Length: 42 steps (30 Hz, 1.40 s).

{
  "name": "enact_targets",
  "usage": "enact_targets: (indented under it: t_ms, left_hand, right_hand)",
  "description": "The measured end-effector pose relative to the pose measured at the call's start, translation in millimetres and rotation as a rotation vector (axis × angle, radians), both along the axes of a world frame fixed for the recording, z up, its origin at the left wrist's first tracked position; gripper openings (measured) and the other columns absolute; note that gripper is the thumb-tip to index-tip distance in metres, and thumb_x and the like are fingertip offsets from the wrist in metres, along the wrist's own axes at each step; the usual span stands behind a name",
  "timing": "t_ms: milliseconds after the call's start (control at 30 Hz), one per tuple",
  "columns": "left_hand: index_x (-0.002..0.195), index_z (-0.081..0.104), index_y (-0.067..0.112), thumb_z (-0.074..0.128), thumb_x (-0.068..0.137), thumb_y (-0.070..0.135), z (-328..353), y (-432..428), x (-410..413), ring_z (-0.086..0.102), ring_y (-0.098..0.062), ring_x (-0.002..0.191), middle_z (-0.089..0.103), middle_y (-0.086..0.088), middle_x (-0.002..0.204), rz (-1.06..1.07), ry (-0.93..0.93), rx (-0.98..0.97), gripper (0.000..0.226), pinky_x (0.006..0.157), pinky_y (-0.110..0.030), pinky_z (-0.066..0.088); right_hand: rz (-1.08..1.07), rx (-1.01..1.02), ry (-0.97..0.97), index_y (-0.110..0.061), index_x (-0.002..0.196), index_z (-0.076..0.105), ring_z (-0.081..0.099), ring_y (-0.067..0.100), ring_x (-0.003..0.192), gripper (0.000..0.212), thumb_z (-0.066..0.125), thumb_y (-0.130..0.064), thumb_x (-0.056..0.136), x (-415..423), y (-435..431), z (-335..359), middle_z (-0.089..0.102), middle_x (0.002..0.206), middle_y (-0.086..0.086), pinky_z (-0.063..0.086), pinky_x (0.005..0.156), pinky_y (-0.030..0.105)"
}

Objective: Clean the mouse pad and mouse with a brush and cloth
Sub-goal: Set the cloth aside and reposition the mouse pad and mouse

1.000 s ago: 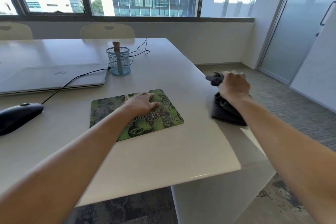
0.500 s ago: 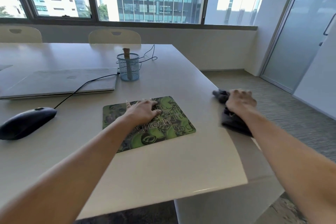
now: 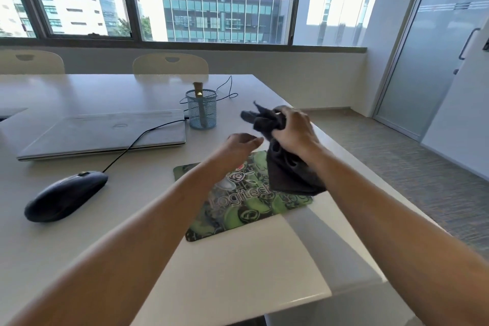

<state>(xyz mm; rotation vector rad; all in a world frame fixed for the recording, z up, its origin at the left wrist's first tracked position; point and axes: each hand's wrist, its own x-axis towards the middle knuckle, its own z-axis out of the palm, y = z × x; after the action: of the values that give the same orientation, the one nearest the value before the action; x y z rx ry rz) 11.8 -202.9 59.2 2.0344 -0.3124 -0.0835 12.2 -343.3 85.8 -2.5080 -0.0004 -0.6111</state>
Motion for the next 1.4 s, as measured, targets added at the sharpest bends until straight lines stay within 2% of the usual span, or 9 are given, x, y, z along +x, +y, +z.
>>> enact_targets:
  t_ms: [133,300,433,733,900,1033,1233,1300,1400]
  left_hand:
    - [0.112,0.056,0.009,0.044,0.095,0.038,1,6,5,0.056,-0.024,0.086,0.06,-0.008,0.098,0.013,0.209,-0.354,0.037,0.084,-0.036,0.046]
    - [0.103,0.056,0.015,0.046,0.096,0.03,-4,23,10,0.058,-0.014,0.046,0.061,-0.002,0.071,0.04,0.298,-0.558,0.019,0.047,-0.022,0.052]
    - [0.104,0.056,0.015,0.045,0.097,0.02,-10,36,23,0.056,-0.003,0.036,0.061,0.01,0.045,0.119,0.346,-0.689,0.014,0.044,-0.018,0.05]
    - [0.105,0.061,0.002,0.047,0.096,0.019,-5,28,40,0.062,-0.012,0.045,0.066,-0.003,0.055,0.083,0.407,-0.813,0.024,0.052,-0.024,0.056]
    - [0.095,0.063,0.002,0.048,0.095,0.013,9,11,76,0.061,-0.025,0.079,0.062,-0.011,0.082,0.211,0.289,-0.778,0.018,0.082,-0.038,0.051]
    - [0.103,0.059,0.003,0.05,0.095,0.015,21,-9,110,0.055,-0.017,0.066,0.06,-0.009,0.081,0.259,0.298,-0.78,0.017,0.066,-0.03,0.049]
    - [0.11,0.05,0.004,0.064,0.08,-0.005,20,-40,148,0.055,-0.017,0.069,0.055,-0.007,0.079,0.202,0.351,-0.645,0.034,0.059,-0.027,0.052]
    - [0.125,0.039,0.003,0.061,0.077,-0.014,14,-47,159,0.057,-0.024,0.087,0.056,-0.011,0.091,0.279,0.306,-0.604,0.056,0.08,-0.035,0.053]
    - [0.13,0.041,0.003,0.064,0.078,-0.008,4,-49,168,0.053,-0.03,0.112,0.054,-0.019,0.122,0.397,0.053,-0.149,0.058,0.096,-0.035,0.046]
  right_hand:
    - [0.068,0.165,0.069,-0.013,0.12,0.056,0.057,0.025,0.11,0.049,0.072,-0.022,0.075,-3,32,-12,0.064,0.117,0.01,0.04,0.084,0.023]
    - [0.124,0.421,0.209,-0.009,0.123,0.056,0.061,0.024,0.106,0.059,0.079,-0.025,0.071,-3,45,-16,0.065,0.115,0.009,0.047,0.096,0.035]
    - [0.24,0.755,0.288,0.007,0.116,0.059,0.059,0.026,0.074,0.038,0.068,-0.002,0.079,-2,44,-18,0.064,0.087,0.015,0.05,0.074,0.034]
    - [0.091,0.579,0.283,-0.014,0.085,0.07,0.06,0.012,0.061,0.017,0.076,-0.026,0.075,20,35,-16,0.069,0.071,0.001,0.051,0.06,0.025]
    - [-0.012,0.762,0.242,0.0,0.104,0.065,0.057,0.021,0.062,0.027,0.07,-0.006,0.078,54,1,4,0.063,0.074,0.01,0.049,0.071,0.031]
    - [-0.124,0.752,0.348,-0.009,0.08,0.061,0.054,0.015,0.054,0.009,0.068,-0.012,0.081,86,-40,25,0.058,0.065,0.003,0.041,0.048,0.024]
    - [-0.071,0.803,0.455,-0.002,0.084,0.059,0.059,0.019,0.049,0.009,0.053,0.0,0.089,141,-83,14,0.058,0.074,0.011,0.05,0.049,0.024]
    - [-0.11,0.631,0.335,-0.001,0.102,0.059,0.064,0.025,0.073,0.017,0.054,0.001,0.086,162,-92,6,0.063,0.09,0.014,0.053,0.062,0.023]
    - [-0.243,0.155,0.12,-0.009,0.128,0.051,0.052,0.029,0.119,0.044,0.056,-0.005,0.084,179,-97,-2,0.06,0.125,0.012,0.041,0.095,0.029]
